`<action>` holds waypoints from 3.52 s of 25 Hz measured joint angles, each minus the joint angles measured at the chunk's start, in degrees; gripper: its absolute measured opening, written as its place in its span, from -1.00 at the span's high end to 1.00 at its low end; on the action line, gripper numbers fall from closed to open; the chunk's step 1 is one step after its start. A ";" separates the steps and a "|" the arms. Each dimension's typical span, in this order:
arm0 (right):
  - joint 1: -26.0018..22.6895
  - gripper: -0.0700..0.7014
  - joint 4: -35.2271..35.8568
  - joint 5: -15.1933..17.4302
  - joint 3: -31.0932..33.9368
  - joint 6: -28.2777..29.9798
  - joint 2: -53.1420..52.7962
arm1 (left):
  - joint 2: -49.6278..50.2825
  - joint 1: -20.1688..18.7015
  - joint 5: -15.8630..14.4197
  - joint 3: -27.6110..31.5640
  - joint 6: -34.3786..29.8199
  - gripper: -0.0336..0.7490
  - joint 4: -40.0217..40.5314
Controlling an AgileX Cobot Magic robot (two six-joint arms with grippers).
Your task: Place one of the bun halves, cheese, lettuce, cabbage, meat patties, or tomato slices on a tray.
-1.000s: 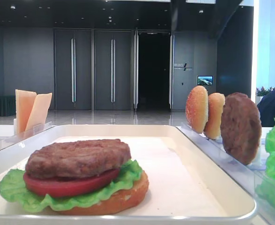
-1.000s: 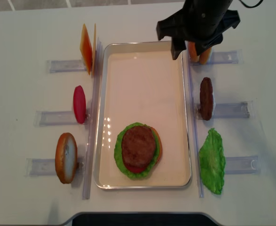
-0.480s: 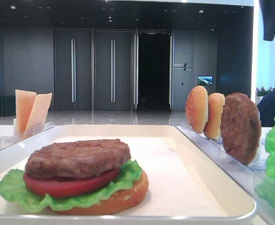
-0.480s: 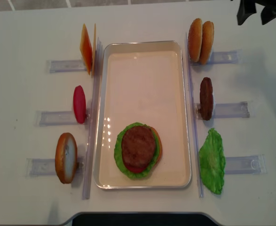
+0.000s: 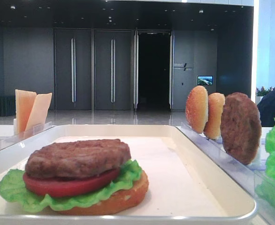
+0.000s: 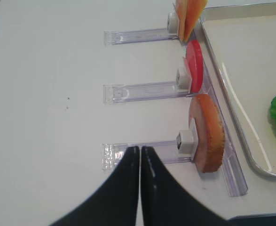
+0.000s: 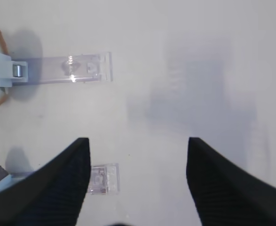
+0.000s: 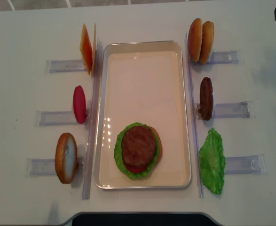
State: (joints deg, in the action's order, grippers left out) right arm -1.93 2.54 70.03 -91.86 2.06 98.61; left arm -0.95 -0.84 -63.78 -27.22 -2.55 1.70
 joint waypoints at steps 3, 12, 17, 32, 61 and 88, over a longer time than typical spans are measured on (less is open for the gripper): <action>0.00 -0.36 0.95 -0.13 1.68 0.22 -2.37 | 0.00 0.00 0.00 0.00 0.00 0.91 0.00; 0.00 -0.36 1.71 -0.01 20.27 0.73 -19.56 | 0.00 0.00 0.00 0.00 0.00 0.91 0.00; 0.00 -0.36 1.71 0.12 29.17 0.13 -30.55 | 0.00 0.00 0.00 0.00 0.00 0.91 0.00; 0.00 -0.36 -0.97 0.26 44.54 -1.13 -61.15 | 0.00 0.00 0.00 0.00 0.40 0.91 0.00; 4.01 -0.36 -1.03 -4.85 62.92 1.83 -98.06 | 0.00 0.00 0.00 0.00 0.47 0.91 0.00; 4.46 -0.36 0.63 -4.85 63.36 1.78 -99.03 | 0.00 0.00 0.00 0.00 0.47 0.91 0.12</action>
State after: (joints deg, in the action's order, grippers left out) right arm 2.54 3.17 65.18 -28.50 3.84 -0.42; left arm -0.95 -0.84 -63.78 -27.22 -2.08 1.81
